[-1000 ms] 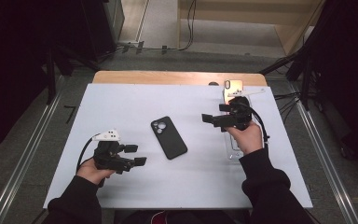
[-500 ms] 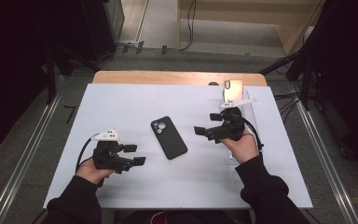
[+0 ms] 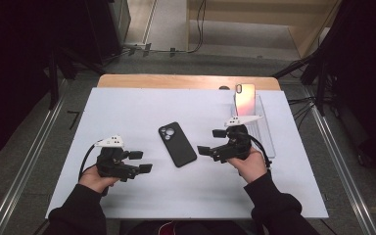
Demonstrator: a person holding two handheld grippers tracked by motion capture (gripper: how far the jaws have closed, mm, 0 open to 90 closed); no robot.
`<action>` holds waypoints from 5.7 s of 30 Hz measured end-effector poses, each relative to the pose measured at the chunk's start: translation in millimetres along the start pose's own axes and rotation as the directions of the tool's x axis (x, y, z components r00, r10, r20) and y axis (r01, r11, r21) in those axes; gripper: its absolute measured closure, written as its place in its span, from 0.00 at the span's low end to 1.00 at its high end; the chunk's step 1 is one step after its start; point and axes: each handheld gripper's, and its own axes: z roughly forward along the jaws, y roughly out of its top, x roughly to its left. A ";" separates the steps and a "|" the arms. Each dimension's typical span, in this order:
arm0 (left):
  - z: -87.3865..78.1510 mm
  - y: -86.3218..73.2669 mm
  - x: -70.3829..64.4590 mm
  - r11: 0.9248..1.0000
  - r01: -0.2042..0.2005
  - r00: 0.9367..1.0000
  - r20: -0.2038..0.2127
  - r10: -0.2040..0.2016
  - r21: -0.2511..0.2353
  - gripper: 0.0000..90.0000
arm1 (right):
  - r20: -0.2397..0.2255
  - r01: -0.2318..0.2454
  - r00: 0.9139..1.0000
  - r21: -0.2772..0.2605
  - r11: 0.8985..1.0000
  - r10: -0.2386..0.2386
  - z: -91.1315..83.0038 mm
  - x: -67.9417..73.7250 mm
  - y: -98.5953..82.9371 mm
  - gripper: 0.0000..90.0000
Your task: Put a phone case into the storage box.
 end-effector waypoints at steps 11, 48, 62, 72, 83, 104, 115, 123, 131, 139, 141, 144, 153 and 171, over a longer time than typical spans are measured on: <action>0.2 -0.3 0.6 1.000 0.001 1.000 -0.004 -0.001 -0.004 0.32 | -0.005 0.013 1.000 0.028 1.000 -0.013 11.6 8.4 -13.5 0.01; -2.1 -2.5 0.5 1.000 0.001 1.000 -0.011 -0.001 -0.005 0.32 | 0.160 -0.009 0.987 0.006 1.000 0.008 72.2 10.3 12.5 0.01; -2.3 -3.0 1.4 1.000 0.007 1.000 -0.013 -0.007 -0.006 0.32 | 0.190 0.002 0.982 -0.001 1.000 -0.002 98.7 9.2 23.9 0.01; -2.6 -3.0 1.7 1.000 0.005 1.000 -0.012 -0.005 -0.007 0.32 | 0.212 -0.015 0.977 -0.009 1.000 0.017 112.8 7.8 27.0 0.01; -2.8 -3.1 2.4 1.000 0.006 1.000 -0.012 -0.006 -0.007 0.32 | 0.241 -0.020 0.970 -0.008 1.000 0.022 121.8 6.6 26.2 0.01; -3.5 -3.8 2.7 1.000 0.006 1.000 -0.014 -0.006 -0.005 0.32 | 0.269 -0.053 0.962 0.009 0.999 0.048 135.7 0.4 8.7 0.01; -4.0 -4.4 3.0 1.000 0.008 1.000 -0.012 -0.009 -0.008 0.32 | 0.289 -0.057 0.956 0.038 0.998 0.043 145.0 1.7 0.5 0.01; -3.5 -4.4 2.9 1.000 0.007 1.000 -0.015 -0.007 -0.007 0.32 | 0.298 -0.071 0.953 0.052 0.996 0.052 149.3 -2.0 -7.5 0.01; -4.3 -4.4 2.8 1.000 0.009 1.000 -0.015 -0.009 -0.008 0.32 | 0.312 -0.069 0.949 0.071 0.995 0.043 150.4 0.1 -7.3 0.04; -4.1 -4.5 3.0 1.000 0.013 1.000 -0.016 -0.013 -0.010 0.32 | 0.334 -0.024 0.942 0.105 0.994 -0.012 153.3 4.8 -7.1 0.05; -4.1 -4.4 3.0 1.000 0.012 1.000 -0.016 -0.013 -0.009 0.32 | 0.342 -0.011 0.939 0.118 0.993 -0.030 153.9 6.3 -7.4 0.05; -3.9 -4.4 3.1 1.000 0.012 1.000 -0.016 -0.012 -0.009 0.32 | 0.347 0.001 0.937 0.132 0.991 -0.047 154.9 7.4 -7.3 0.05; -4.2 -4.4 2.9 1.000 0.011 1.000 -0.017 -0.011 -0.009 0.32 | 0.377 0.026 0.922 0.153 0.988 -0.082 158.3 10.8 -7.5 0.05; -5.7 -4.0 3.5 1.000 0.015 1.000 -0.025 -0.015 -0.015 0.32 | 0.416 0.058 0.900 0.180 0.982 -0.129 162.2 15.5 -8.3 0.08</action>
